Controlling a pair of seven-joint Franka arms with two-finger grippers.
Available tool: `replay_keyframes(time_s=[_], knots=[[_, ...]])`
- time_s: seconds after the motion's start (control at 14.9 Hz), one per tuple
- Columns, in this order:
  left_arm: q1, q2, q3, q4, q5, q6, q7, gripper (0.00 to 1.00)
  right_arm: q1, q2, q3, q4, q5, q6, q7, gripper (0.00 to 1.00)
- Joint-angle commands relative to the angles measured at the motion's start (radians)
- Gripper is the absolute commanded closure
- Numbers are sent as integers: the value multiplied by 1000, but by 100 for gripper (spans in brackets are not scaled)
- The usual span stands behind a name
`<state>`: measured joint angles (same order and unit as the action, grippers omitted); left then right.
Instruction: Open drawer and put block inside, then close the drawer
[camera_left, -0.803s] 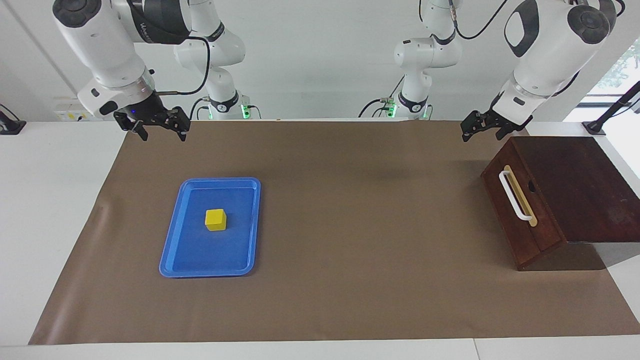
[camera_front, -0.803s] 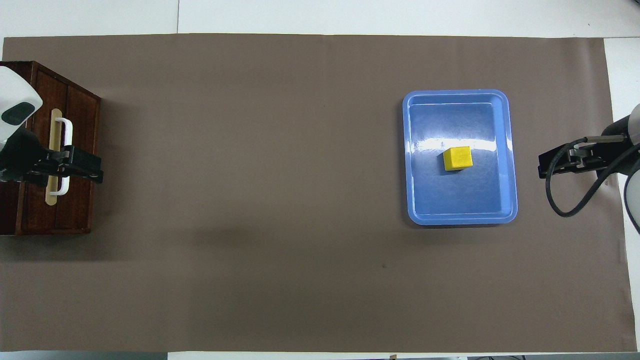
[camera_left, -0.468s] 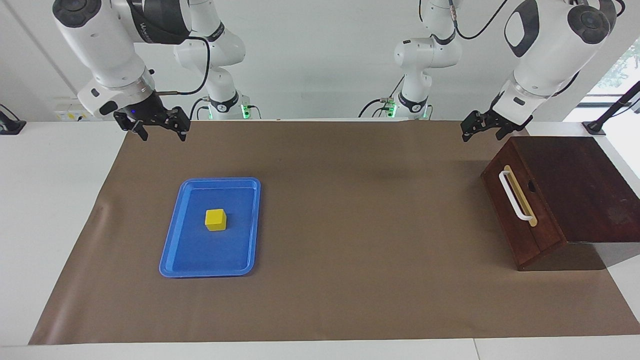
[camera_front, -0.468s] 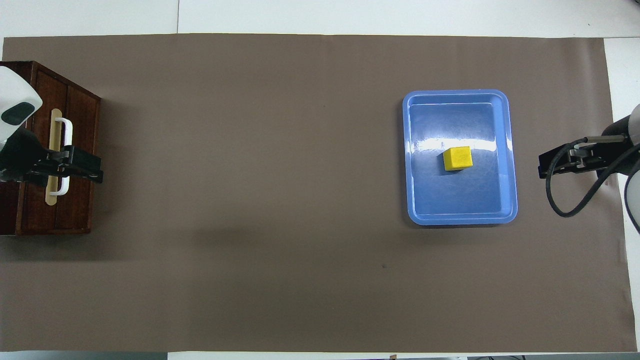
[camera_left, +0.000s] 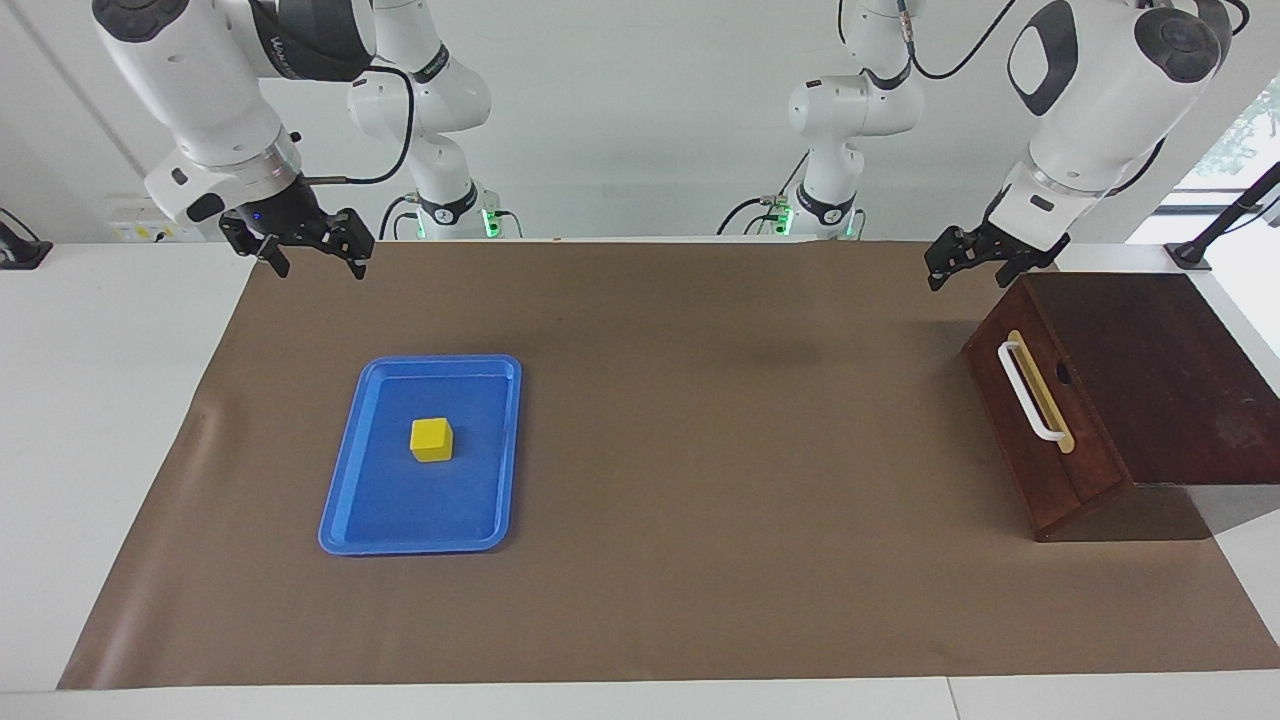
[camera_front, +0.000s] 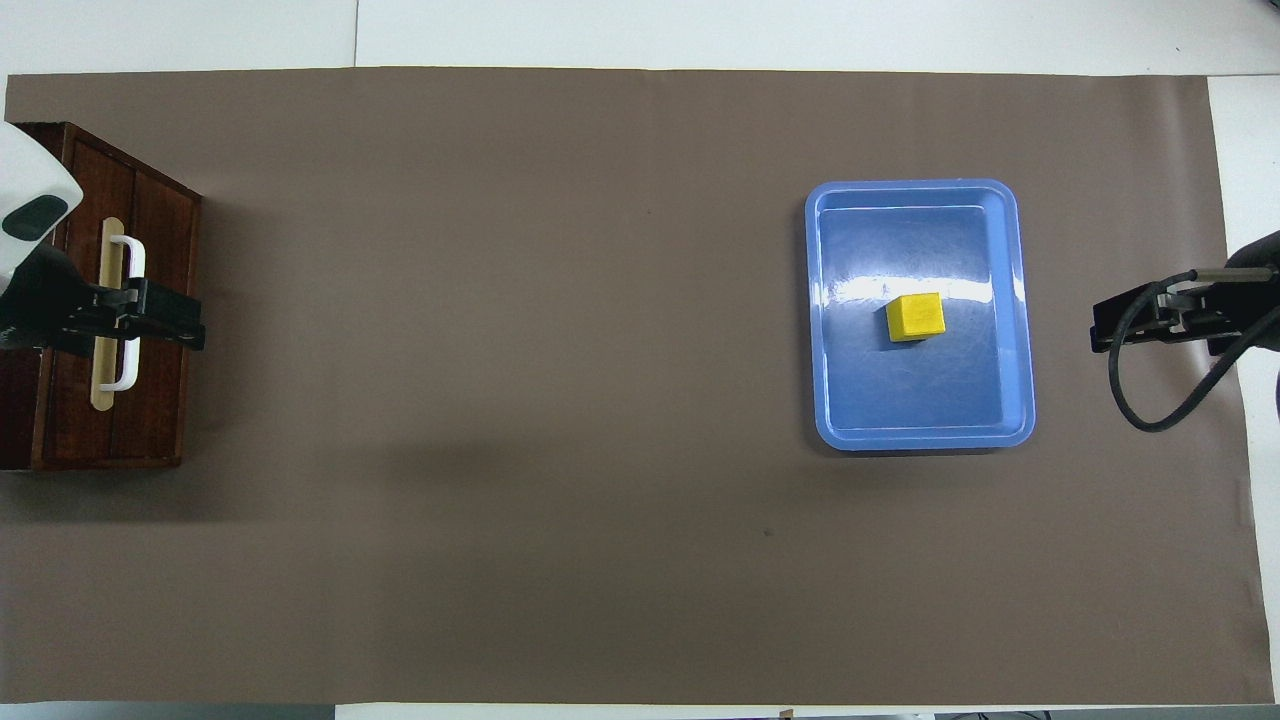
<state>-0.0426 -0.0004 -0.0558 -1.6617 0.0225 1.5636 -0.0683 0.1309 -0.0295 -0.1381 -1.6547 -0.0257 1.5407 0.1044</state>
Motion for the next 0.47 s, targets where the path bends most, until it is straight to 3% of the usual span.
replay_keyframes(time_s=[0.0, 0.4], knots=[[-48, 8, 5, -53, 112, 85, -2, 0, -16, 17, 5, -4, 10, 44, 165, 1], [-79, 128, 5, -85, 301, 217, -50, 0, -53, 200, 2, 142, 90, 4, 585, 3]])
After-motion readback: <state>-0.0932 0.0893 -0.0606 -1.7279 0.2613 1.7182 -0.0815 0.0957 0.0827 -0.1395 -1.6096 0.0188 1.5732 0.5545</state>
